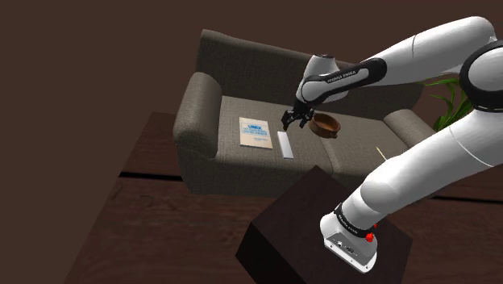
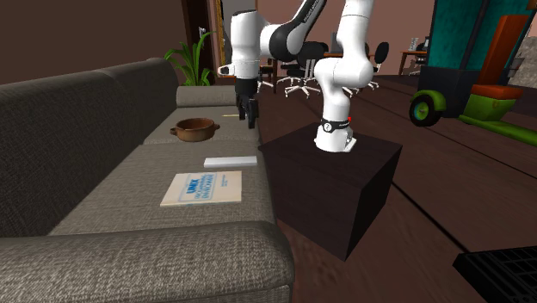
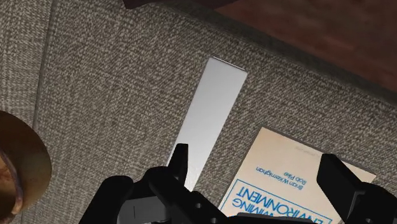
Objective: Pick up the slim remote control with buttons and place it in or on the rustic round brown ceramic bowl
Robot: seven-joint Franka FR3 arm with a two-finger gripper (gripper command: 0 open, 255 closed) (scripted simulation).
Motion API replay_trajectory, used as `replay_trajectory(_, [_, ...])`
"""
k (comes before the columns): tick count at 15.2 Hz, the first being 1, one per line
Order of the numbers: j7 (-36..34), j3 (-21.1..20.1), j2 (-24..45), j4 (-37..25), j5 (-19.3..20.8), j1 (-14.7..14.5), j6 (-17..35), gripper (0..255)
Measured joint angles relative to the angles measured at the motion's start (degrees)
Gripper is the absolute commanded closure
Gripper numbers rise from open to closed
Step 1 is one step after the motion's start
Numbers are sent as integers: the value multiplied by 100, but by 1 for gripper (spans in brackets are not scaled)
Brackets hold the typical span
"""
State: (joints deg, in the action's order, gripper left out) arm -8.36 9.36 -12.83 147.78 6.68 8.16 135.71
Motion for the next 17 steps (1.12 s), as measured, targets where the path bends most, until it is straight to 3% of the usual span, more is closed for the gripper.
replay_trajectory(6, [153,259,1280,-237,-330,147,1050,0])
replay_trajectory(10, [389,286,2274,-635,-807,284,1630,0])
replay_trajectory(17, [659,166,3018,-824,-1184,482,2172,0])
